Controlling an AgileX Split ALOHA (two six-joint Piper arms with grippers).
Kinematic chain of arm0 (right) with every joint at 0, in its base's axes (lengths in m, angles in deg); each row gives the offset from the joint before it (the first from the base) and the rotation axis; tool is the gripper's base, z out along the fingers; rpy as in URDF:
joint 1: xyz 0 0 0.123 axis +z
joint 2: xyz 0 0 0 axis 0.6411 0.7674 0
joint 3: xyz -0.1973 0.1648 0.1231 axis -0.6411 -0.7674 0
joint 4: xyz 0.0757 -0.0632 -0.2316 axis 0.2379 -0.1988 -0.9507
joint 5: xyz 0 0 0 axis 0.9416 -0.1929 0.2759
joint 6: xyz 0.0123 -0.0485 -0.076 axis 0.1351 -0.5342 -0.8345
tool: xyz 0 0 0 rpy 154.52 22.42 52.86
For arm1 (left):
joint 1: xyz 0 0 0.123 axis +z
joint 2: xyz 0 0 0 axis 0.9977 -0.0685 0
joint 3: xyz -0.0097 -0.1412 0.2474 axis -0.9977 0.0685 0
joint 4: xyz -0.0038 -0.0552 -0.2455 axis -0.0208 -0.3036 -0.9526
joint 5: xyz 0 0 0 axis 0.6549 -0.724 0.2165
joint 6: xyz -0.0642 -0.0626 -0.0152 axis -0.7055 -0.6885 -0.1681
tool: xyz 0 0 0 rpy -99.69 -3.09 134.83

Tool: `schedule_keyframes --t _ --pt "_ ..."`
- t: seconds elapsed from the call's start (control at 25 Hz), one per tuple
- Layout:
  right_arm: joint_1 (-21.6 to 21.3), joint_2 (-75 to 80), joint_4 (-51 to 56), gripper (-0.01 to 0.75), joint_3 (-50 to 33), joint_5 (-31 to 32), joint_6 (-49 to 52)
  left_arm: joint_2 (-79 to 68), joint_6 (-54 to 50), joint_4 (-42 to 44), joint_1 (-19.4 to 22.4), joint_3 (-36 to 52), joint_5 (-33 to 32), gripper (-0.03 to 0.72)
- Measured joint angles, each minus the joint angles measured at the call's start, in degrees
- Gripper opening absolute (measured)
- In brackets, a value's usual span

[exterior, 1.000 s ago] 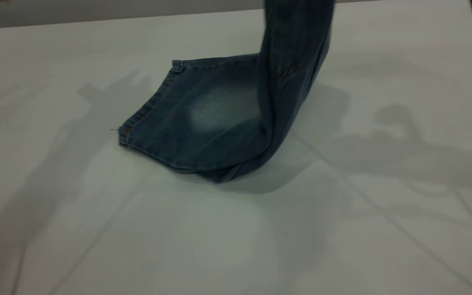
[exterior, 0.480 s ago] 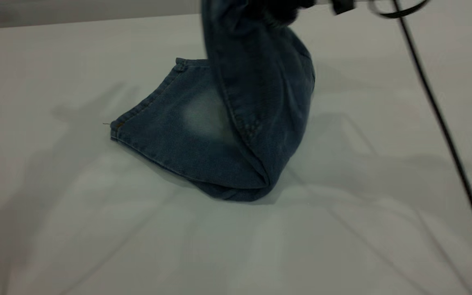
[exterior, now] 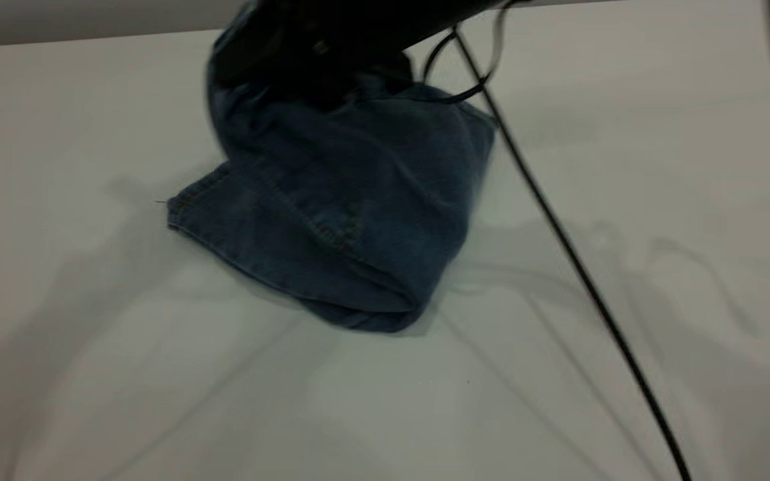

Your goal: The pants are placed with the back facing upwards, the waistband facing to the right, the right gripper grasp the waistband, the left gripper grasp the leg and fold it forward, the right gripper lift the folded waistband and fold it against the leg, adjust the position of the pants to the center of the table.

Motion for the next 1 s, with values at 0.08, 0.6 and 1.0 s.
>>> schedule_keyframes --t 0.08,0.6,1.0 --pt "0.91 2.06 0.00 0.104 2.96 -0.37 0.00 0.00 -1.08 0.00 0.00 0.00 0.64 0.238" --pt "2.36 6.71 -0.22 0.512 11.44 3.50 3.43 0.00 -1.26 -0.15 0.00 0.00 1.84 0.238" --pt "5.01 6.64 -7.75 0.501 19.35 -2.34 27.44 2.00 -1.19 -0.21 0.00 -0.05 1.23 0.238"
